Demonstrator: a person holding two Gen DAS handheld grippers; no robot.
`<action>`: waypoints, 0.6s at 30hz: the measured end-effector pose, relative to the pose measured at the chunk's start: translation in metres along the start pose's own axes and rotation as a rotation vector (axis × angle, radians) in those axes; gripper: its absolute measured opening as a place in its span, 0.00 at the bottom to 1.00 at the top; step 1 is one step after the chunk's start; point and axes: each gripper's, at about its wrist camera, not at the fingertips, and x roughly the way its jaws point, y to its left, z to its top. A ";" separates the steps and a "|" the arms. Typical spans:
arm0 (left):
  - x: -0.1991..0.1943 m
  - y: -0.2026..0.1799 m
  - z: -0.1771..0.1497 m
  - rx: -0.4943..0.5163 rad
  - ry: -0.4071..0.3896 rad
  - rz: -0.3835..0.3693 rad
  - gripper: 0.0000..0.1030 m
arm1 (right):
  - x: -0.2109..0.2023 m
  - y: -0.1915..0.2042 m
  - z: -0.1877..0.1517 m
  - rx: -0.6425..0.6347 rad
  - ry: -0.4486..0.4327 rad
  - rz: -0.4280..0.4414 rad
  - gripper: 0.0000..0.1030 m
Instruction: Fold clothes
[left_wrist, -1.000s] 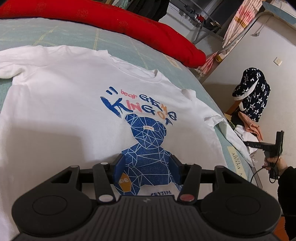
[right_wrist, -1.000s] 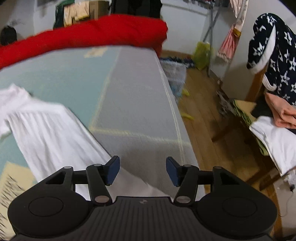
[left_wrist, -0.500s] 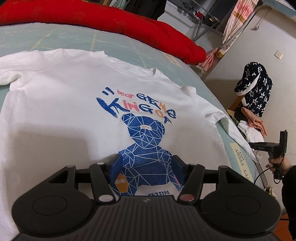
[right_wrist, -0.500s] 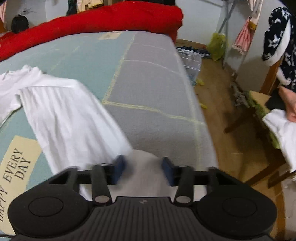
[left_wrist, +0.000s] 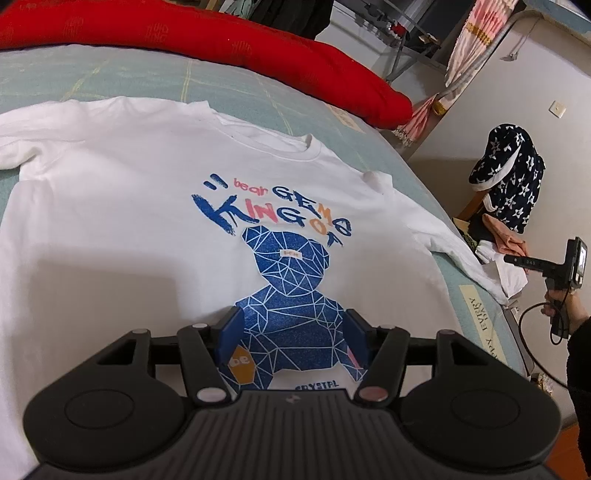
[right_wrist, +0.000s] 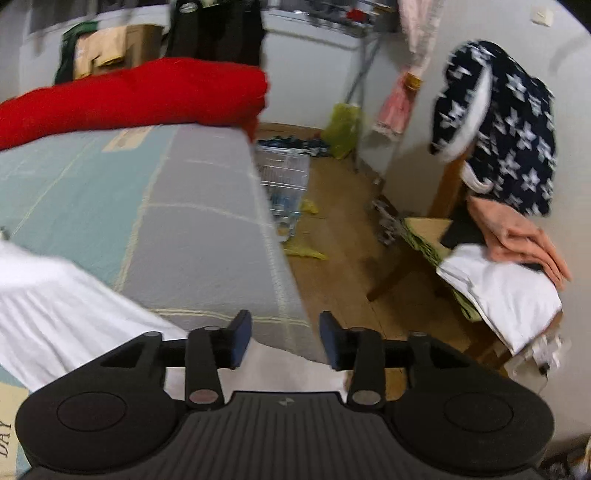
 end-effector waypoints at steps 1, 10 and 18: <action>0.000 0.000 0.000 -0.001 0.000 -0.001 0.59 | 0.001 -0.006 -0.004 0.024 0.007 -0.008 0.52; 0.000 -0.002 0.001 0.005 0.004 0.005 0.59 | 0.046 -0.052 -0.040 0.280 0.170 0.003 0.57; 0.000 -0.003 0.001 0.008 0.005 0.010 0.59 | 0.034 -0.044 -0.036 0.216 0.133 -0.033 0.06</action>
